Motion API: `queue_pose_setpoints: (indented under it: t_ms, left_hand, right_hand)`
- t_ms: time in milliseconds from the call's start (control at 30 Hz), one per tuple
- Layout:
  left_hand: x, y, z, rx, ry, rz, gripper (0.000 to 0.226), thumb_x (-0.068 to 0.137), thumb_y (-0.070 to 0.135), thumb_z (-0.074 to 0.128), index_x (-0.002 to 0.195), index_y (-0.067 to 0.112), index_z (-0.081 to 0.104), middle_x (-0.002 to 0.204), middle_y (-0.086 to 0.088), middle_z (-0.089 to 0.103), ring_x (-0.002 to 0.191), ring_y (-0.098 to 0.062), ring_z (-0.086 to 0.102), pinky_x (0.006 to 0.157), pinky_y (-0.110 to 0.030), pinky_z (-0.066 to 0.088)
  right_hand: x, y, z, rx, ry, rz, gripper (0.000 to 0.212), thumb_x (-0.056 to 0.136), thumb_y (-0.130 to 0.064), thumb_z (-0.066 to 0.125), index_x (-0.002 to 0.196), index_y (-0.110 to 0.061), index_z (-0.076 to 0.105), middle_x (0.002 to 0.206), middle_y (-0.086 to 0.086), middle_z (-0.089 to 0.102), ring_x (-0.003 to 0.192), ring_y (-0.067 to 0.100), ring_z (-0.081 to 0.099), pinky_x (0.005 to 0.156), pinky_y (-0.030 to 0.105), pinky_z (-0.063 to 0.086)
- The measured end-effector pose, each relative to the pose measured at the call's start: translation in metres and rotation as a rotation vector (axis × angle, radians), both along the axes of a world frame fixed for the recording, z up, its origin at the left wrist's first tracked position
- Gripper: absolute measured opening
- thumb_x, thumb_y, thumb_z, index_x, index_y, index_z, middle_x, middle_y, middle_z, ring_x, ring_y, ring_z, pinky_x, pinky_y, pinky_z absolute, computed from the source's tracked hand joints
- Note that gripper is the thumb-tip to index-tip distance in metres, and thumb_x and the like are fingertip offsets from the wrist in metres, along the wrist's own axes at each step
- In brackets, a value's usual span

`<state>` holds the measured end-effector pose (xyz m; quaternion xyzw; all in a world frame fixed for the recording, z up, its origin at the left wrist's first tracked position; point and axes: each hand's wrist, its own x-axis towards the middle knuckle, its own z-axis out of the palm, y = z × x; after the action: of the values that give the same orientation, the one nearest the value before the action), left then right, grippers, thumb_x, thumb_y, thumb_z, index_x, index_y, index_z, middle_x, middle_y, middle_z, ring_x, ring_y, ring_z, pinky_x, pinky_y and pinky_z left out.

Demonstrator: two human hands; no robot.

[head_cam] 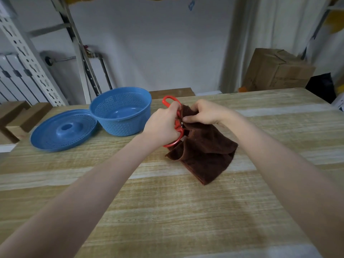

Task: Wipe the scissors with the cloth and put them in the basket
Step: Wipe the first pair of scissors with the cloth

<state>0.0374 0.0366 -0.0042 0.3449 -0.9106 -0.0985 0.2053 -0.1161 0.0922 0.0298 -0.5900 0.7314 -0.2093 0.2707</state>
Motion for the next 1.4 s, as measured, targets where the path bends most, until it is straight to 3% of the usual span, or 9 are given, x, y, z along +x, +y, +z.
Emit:
queue_pose_setpoints:
  t_ms: [100, 233, 400, 600, 800, 967, 1100, 1267, 1400]
  left_hand:
    - [-0.005, 0.0, 0.003, -0.021, 0.01, 0.015, 0.051, 0.077, 0.015, 0.064, 0.124, 0.017, 0.044, 0.096, -0.008, 0.069, 0.088, -0.029, 0.065, 0.068, -0.045, 0.056]
    - [-0.006, -0.001, 0.001, 0.008, 0.035, 0.022, 0.052, 0.078, 0.016, 0.064, 0.125, 0.019, 0.043, 0.098, -0.005, 0.069, 0.088, -0.026, 0.065, 0.07, -0.044, 0.056]
    - [-0.001, 0.001, 0.004, 0.025, 0.054, -0.03, 0.052, 0.076, 0.019, 0.069, 0.123, 0.019, 0.047, 0.105, -0.001, 0.069, 0.096, -0.022, 0.065, 0.077, -0.039, 0.054]
    - [-0.001, -0.001, 0.003, 0.007, 0.022, -0.012, 0.051, 0.074, 0.017, 0.069, 0.119, 0.021, 0.046, 0.09, -0.003, 0.069, 0.08, -0.02, 0.066, 0.068, -0.043, 0.057]
    - [-0.006, -0.005, 0.006, -0.06, 0.052, -0.006, 0.048, 0.074, 0.017, 0.065, 0.119, 0.02, 0.048, 0.09, -0.003, 0.068, 0.084, -0.023, 0.065, 0.07, -0.043, 0.055]
    - [-0.006, -0.006, 0.008, -0.08, 0.092, 0.018, 0.041, 0.072, 0.022, 0.064, 0.112, 0.02, 0.052, 0.086, 0.003, 0.069, 0.084, -0.019, 0.065, 0.073, -0.041, 0.055]
    - [-0.002, -0.007, 0.004, -0.074, 0.061, 0.036, 0.038, 0.078, 0.025, 0.066, 0.112, 0.019, 0.052, 0.092, 0.003, 0.069, 0.086, -0.02, 0.065, 0.072, -0.036, 0.054]
    - [0.004, -0.008, 0.002, -0.107, 0.0, 0.025, 0.043, 0.077, 0.03, 0.07, 0.114, 0.019, 0.05, 0.094, 0.001, 0.069, 0.084, -0.022, 0.066, 0.07, -0.038, 0.056]
    - [0.001, -0.004, 0.004, -0.15, 0.007, 0.002, 0.041, 0.077, 0.027, 0.066, 0.113, 0.019, 0.048, 0.086, 0.0, 0.068, 0.076, -0.024, 0.064, 0.065, -0.041, 0.055]
  right_hand:
    - [0.002, -0.006, -0.006, -0.057, -0.182, -0.125, 0.017, 0.085, -0.03, 0.074, 0.073, -0.02, 0.067, 0.074, -0.003, 0.067, 0.067, 0.013, 0.062, 0.066, 0.026, 0.045]
    - [0.005, -0.008, -0.013, -0.099, -0.218, -0.172, 0.014, 0.087, -0.026, 0.071, 0.087, -0.012, 0.071, 0.079, -0.001, 0.068, 0.073, 0.015, 0.064, 0.068, 0.026, 0.049]
    - [-0.005, -0.005, -0.015, -0.039, -0.362, -0.134, 0.003, 0.086, -0.012, 0.069, 0.088, -0.01, 0.07, 0.085, 0.009, 0.071, 0.084, 0.027, 0.068, 0.094, 0.044, 0.053]
    - [-0.006, -0.005, -0.013, -0.02, -0.342, -0.122, 0.004, 0.087, -0.015, 0.068, 0.086, -0.011, 0.07, 0.088, 0.009, 0.072, 0.087, 0.027, 0.068, 0.093, 0.043, 0.054]
    - [0.001, -0.003, -0.021, -0.202, -0.35, -0.236, 0.029, 0.086, -0.025, 0.071, 0.098, 0.002, 0.07, 0.089, 0.013, 0.073, 0.072, 0.019, 0.065, 0.074, 0.032, 0.051]
    - [0.001, 0.0, -0.026, -0.271, -0.507, -0.277, 0.012, 0.087, -0.011, 0.065, 0.089, 0.0, 0.068, 0.074, 0.008, 0.067, 0.068, 0.022, 0.064, 0.079, 0.04, 0.053]
    - [-0.006, 0.0, -0.025, -0.373, -0.374, -0.341, 0.017, 0.09, -0.014, 0.062, 0.074, -0.016, 0.066, 0.078, 0.007, 0.069, 0.077, 0.024, 0.067, 0.079, 0.036, 0.052]
    - [-0.021, 0.008, -0.028, -0.462, -0.216, -0.186, 0.032, 0.093, -0.024, 0.059, 0.073, 0.001, 0.063, 0.076, 0.012, 0.062, 0.078, 0.031, 0.061, 0.078, 0.043, 0.048]
    - [-0.009, 0.002, -0.027, -0.32, 0.334, 0.039, 0.04, 0.095, -0.041, 0.054, 0.06, -0.024, 0.043, 0.067, -0.009, 0.046, 0.085, 0.018, 0.043, 0.098, 0.04, 0.031]
